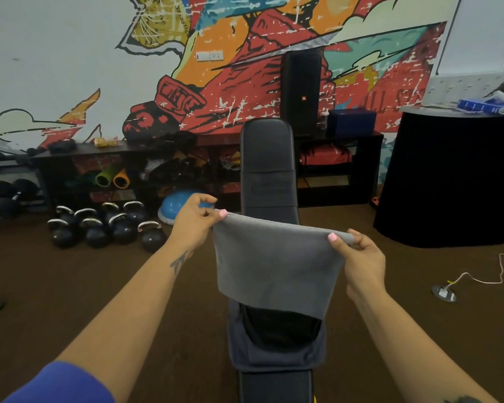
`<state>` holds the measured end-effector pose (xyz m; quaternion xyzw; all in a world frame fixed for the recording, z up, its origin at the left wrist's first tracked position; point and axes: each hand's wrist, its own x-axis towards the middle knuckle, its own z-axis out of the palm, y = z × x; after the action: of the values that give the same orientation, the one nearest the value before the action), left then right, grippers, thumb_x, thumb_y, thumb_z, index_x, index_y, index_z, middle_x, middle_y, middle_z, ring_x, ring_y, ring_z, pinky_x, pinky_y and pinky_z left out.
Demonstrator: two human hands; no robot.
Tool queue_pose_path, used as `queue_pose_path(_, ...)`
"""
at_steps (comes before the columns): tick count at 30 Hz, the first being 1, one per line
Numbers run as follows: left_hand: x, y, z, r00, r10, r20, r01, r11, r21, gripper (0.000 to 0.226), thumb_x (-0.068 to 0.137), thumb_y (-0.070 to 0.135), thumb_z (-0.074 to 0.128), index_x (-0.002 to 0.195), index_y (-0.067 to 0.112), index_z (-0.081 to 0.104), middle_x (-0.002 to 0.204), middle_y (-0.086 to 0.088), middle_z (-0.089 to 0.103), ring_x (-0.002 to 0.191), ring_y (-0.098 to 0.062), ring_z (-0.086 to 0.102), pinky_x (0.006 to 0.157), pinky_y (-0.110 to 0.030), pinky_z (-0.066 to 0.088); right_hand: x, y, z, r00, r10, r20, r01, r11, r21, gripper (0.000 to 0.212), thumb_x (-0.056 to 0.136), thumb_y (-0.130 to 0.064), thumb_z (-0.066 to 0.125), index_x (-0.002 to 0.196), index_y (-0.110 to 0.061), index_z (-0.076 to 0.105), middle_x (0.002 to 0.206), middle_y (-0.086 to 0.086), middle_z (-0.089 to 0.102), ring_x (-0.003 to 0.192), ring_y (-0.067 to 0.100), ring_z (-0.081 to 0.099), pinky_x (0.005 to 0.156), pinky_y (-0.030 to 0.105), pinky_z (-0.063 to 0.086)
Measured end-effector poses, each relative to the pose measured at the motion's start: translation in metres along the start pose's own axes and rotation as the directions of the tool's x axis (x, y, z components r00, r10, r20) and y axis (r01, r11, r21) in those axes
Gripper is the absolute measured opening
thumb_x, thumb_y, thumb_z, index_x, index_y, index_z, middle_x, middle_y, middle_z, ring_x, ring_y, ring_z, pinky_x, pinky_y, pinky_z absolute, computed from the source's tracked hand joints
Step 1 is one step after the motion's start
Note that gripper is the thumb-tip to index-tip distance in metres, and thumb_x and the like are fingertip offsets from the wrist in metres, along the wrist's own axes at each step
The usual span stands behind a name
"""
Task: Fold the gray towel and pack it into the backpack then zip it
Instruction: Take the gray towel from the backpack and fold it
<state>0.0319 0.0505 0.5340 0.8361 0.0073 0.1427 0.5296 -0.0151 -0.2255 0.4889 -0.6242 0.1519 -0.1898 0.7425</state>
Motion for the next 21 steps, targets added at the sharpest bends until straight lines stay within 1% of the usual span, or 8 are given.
queue_pose_path(2,-0.002,0.001,-0.001,0.998,0.022,0.061,-0.021,1.0,-0.01,0.013,0.083,0.018,0.068,0.09,0.029,0.063,0.078,0.007,0.062,0.079,-0.01,0.057,0.073,-0.021,0.045,0.003,-0.001,-0.002,1.0,0.006,0.026,-0.007,1.0,0.03,0.016,0.078,-0.013,0.075,0.077,-0.01,0.059,0.097,-0.003,0.064,0.085,0.01,0.058,0.072,0.022,0.047)
queue_pose_path(5,-0.008,0.004,-0.001,0.992,0.02,0.128,-0.026,0.998,0.05,0.017,0.079,0.016,0.073,0.088,0.029,0.069,0.091,0.004,0.068,0.094,-0.012,0.061,0.09,-0.026,0.048,0.005,-0.004,-0.005,1.0,-0.015,0.025,0.015,1.0,-0.011,0.02,0.078,-0.017,0.075,0.073,-0.016,0.056,0.079,0.0,0.06,0.08,0.018,0.057,0.078,0.039,0.052)
queue_pose_path(8,-0.012,0.007,0.001,0.991,0.012,0.135,-0.032,0.988,0.149,0.024,0.076,0.015,0.075,0.099,0.015,0.072,0.097,-0.001,0.069,0.097,-0.013,0.061,0.093,-0.026,0.047,0.006,-0.007,-0.008,0.998,-0.056,0.0,0.056,0.998,0.002,0.025,0.076,-0.014,0.077,0.081,-0.016,0.052,0.079,-0.002,0.057,0.081,0.017,0.056,0.075,0.033,0.051)
queue_pose_path(12,-0.017,0.015,0.004,0.993,0.053,0.101,-0.076,0.968,0.241,0.007,0.079,0.016,0.073,0.086,0.015,0.072,0.086,0.005,0.064,0.09,-0.01,0.057,0.082,-0.025,0.045,0.011,-0.007,-0.011,0.996,-0.085,0.017,0.085,0.996,-0.028,0.042,0.077,-0.01,0.076,0.109,-0.025,0.054,0.094,-0.012,0.058,0.087,0.004,0.057,0.075,0.021,0.048)
queue_pose_path(15,-0.019,0.021,0.007,0.988,0.08,0.133,-0.112,0.962,0.25,0.002,0.085,0.018,0.066,0.085,0.018,0.064,0.089,0.007,0.059,0.091,-0.008,0.052,0.079,-0.023,0.037,0.013,-0.005,-0.014,0.989,-0.141,0.051,0.148,0.972,-0.183,0.029,0.08,-0.01,0.074,0.096,-0.029,0.06,0.097,-0.01,0.06,0.095,0.01,0.057,0.076,0.021,0.045)
queue_pose_path(17,-0.018,0.026,0.009,0.977,0.102,0.185,-0.139,0.97,0.198,0.006,0.088,0.021,0.062,0.083,0.025,0.06,0.09,0.007,0.061,0.091,-0.01,0.055,0.077,-0.021,0.039,0.016,-0.004,-0.016,0.981,-0.174,0.086,0.193,0.931,-0.31,0.025,0.08,-0.009,0.073,0.088,-0.029,0.061,0.092,-0.01,0.061,0.1,0.015,0.057,0.079,0.025,0.044)
queue_pose_path(19,-0.017,0.032,0.014,0.961,0.164,0.221,-0.197,0.971,0.139,0.014,0.087,0.021,0.063,0.078,0.03,0.059,0.084,0.009,0.062,0.085,-0.009,0.057,0.073,-0.02,0.043,0.016,-0.004,-0.014,0.977,-0.159,0.144,0.208,0.87,-0.447,0.023,0.077,-0.013,0.076,0.089,-0.028,0.062,0.094,-0.008,0.061,0.101,0.017,0.059,0.079,0.028,0.045)
queue_pose_path(21,-0.019,0.04,0.021,0.945,0.218,0.245,-0.243,0.967,0.077,0.014,0.084,0.019,0.066,0.077,0.03,0.061,0.082,0.01,0.064,0.081,-0.007,0.059,0.073,-0.019,0.045,0.013,-0.006,-0.006,0.967,-0.128,0.219,0.233,0.792,-0.564,0.028,0.073,-0.023,0.079,0.094,-0.031,0.063,0.107,-0.008,0.057,0.105,0.013,0.055,0.085,0.03,0.046)
